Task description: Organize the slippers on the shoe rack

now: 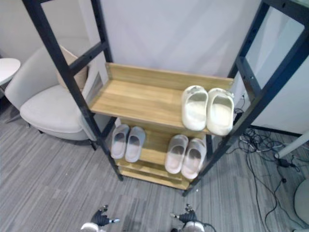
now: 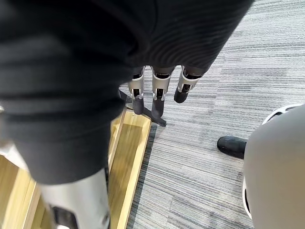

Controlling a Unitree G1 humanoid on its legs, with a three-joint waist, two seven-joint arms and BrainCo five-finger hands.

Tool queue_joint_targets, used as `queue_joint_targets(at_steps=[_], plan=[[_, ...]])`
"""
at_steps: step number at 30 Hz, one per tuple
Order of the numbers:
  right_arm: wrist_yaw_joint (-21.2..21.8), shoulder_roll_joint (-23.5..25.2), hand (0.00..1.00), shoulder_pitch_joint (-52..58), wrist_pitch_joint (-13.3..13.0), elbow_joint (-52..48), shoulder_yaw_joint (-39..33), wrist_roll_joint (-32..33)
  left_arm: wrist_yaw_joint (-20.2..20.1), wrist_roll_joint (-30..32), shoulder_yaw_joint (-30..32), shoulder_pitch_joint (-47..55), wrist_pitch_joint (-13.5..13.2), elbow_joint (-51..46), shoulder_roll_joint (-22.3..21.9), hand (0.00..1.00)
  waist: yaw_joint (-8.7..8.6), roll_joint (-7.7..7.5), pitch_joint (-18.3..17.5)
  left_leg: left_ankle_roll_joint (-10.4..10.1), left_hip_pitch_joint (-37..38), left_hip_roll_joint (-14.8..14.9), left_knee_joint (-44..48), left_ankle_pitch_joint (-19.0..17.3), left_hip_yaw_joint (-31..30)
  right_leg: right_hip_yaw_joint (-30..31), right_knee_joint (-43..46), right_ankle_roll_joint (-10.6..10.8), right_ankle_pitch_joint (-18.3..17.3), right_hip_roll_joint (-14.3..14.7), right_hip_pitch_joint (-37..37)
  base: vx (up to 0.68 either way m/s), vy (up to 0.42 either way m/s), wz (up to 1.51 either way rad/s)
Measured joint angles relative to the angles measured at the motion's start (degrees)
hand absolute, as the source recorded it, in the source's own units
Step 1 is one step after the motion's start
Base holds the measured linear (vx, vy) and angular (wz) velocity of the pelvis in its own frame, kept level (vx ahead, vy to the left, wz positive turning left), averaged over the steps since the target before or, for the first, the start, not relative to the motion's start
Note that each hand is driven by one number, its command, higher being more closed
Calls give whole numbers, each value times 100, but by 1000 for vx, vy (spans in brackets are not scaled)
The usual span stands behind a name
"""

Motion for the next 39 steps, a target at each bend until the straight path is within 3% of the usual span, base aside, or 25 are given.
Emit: queue_joint_targets(at_steps=[2, 4, 5, 7, 9, 11, 12, 13, 14, 16, 17, 20, 23, 24, 25, 26, 27, 29, 31, 33, 34, 35, 36, 37, 39], plan=[[-21, 4, 0, -32, -35, -21, -9, 7, 22, 1, -6, -3, -10, -18, -21, 0, 6, 5, 25, 52, -161, -59, 321, -186, -126, -60, 891, 92, -492, -217, -329, -31, 34, 30], [-35, 28, 0, -31, -52, -65, -11, 5, 59, -6, -71, -6, -15, -69, 6, 0, 5, -83, 89, 112, -233, -271, 651, -431, -477, -111, 2186, 149, -1020, -674, -557, -32, 22, 77], [-24, 11, 0, -37, -60, -83, -6, 5, 76, -9, -122, -14, -14, -72, 11, 0, 0, -74, 110, 124, -234, -293, 677, -438, -628, 5, 2601, 152, -1044, -755, -668, -22, -14, 107], [-25, 4, 0, -52, -103, -89, -9, 5, 81, -14, -140, -19, -13, -126, 23, 0, -14, -58, 133, 134, -278, -347, 774, -432, -1147, 808, 3527, -26, -948, -682, -941, 10, -50, 127], [-19, 56, 0, -2, -104, -81, 10, 7, 84, -41, -115, -46, -11, -223, 60, 0, -1, -160, 140, 150, -417, -375, 820, -412, -1567, 1706, 3513, -142, -1218, -362, -975, 16, -157, 124], [-10, 116, 0, -40, -147, -82, 11, 14, 82, -123, -50, -72, -11, -248, 68, 0, 2, -215, 142, 42, -752, -532, 827, -227, -1996, 2625, 2665, -298, -1826, -18, -834, 47, -250, 102], [-6, 136, 0, -72, -150, -86, 14, 16, 81, -136, -11, -92, -11, -239, 70, 0, 3, -282, 155, -30, -854, -617, 840, -183, -2095, 2722, 2407, -289, -2007, -52, -729, 36, -249, 96], [10, 150, 0, -129, -98, -200, 64, 18, 86, -179, 18, -147, -8, -211, 77, 0, 10, -253, 266, -128, -961, -687, 852, -131, -2259, 2630, 2151, -16, -2138, -112, -631, -11, -173, 83], [12, 26, 0, -99, -13, -521, 148, 50, 77, -182, 41, -203, -13, -223, 30, 0, 4, -192, 408, -136, -997, -654, 837, -65, -2404, 2406, 2119, -65, -2111, -88, -601, 5, -219, 85], [377, -251, 0, 9, -487, -638, 214, 465, 74, -181, 121, -180, -53, -279, -74, 0, 99, -24, 445, -212, -1040, -482, 812, -65, -2461, 2299, 2000, -133, -2057, 93, -509, 53, -174, 47], [446, -230, 0, 22, -357, -634, 69, 310, 60, -228, 118, -122, -83, -308, -48, 0, 111, -9, 441, -252, -1045, -407, 842, -88, -2475, 2150, 1787, -168, -1976, 176, -353, 139, -99, 41], [458, -162, 0, 167, -275, -513, -31, 249, -44, -293, 248, -120, -117, -396, -11, 0, 120, -91, 486, -298, -1383, -396, 1124, 9, -2028, 1700, 1570, -217, -1883, 242, -158, 143, -88, 66], [355, 20, 0, 156, -267, -494, -220, 161, -42, -299, 266, -120, -120, -473, 15, 0, 104, -160, 551, 5, -1552, -199, 1193, 180, -359, 1265, 1592, -241, -1768, 226, -84, 46, -34, 75], [306, 68, 0, 156, -267, -495, -217, 56, -41, -295, 262, -152, -115, -472, 45, 0, 100, -194, 603, 453, -1526, 12, 1355, -104, 973, 1054, 1582, -244, -1761, 248, 33, 22, 4, 52], [291, 83, 0, 145, -269, -498, -210, 14, -40, -296, 245, -194, -114, -473, 68, 0, 128, -209, 607, 573, -1566, 139, 1542, -201, 1368, 1010, 1580, -244, -1761, 240, 60, 32, -5, 65], [284, 72, 0, 117, -279, -511, -208, 4, -39, -295, 155, -222, -105, -449, 89, 0, 131, -179, 612, 804, -1763, 369, 2081, -458, 2161, 798, 1521, -244, -1765, 239, 157, 39, -2, 57], [270, 43, 0, 114, -280, -508, -212, 5, -39, -296, 70, -233, -101, -446, 74, 0, 86, -126, 607, 843, -1828, 427, 2306, -586, 2368, 693, 1466, -240, -1772, 243, 221, 86, 78, 73], [210, 9, 0, 70, -271, -500, -211, 5, -37, -304, -12, -268, -105, -444, 11, 0, 89, -32, 578, 714, -1930, 329, 2415, -647, 2275, 531, 1407, -162, -1824, 176, 261, 85, 124, 55], [170, 39, 0, 40, -256, -476, -212, 5, -41, -346, -18, -314, -98, -407, 11, 0, 62, -78, 621, 656, -1949, 16, 2285, -738, 2042, 340, 1533, -133, -1831, 21, 292, 60, 165, 70], [174, 27, 0, 79, -211, -470, -229, 3, -29, -458, -154, -395, -82, -293, 9, 0, 30, -70, 631, 690, -1869, -124, 2281, -838, 1726, 241, 2713, -45, -1804, -160, 6, 58, 168, 93], [170, 30, 0, 98, -217, -513, -244, 21, -31, -459, -195, -417, -84, -251, 24, 0, 31, -103, 647, 727, -1774, -215, 2267, -865, 1569, 318, 3453, 96, -1682, -280, -209, 168, 216, 98], [167, 59, 0, 79, -220, -518, -248, 16, -32, -461, -267, -426, -87, -235, 83, 0, 29, -195, 672, 739, -1604, -359, 2181, -874, 1331, 590, 4458, 68, -1384, -400, -603, 168, 177, 116], [172, 121, 0, 91, -236, -556, -284, 9, -31, -460, -449, -442, -70, -212, 181, 0, -40, -235, 706, 765, -1462, -504, 2113, -907, 1044, 1010, 5366, 17, -1381, -343, -1020, 235, 161, 117], [176, 125, 0, 96, -244, -597, -287, 5, -34, -460, -473, -462, -65, -214, 192, 0, -48, -262, 708, 785, -1378, -550, 2070, -919, 886, 1224, 5603, -6, -1582, -210, -1214, 212, 83, 119], [185, 88, 0, 102, -264, -637, -277, 6, -32, -479, -463, -442, -67, -209, 156, 0, -25, -225, 728, 784, -1017, -626, 1778, -920, 524, 1489, 5375, -94, -1983, 146, -1685, 262, 66, 93]])
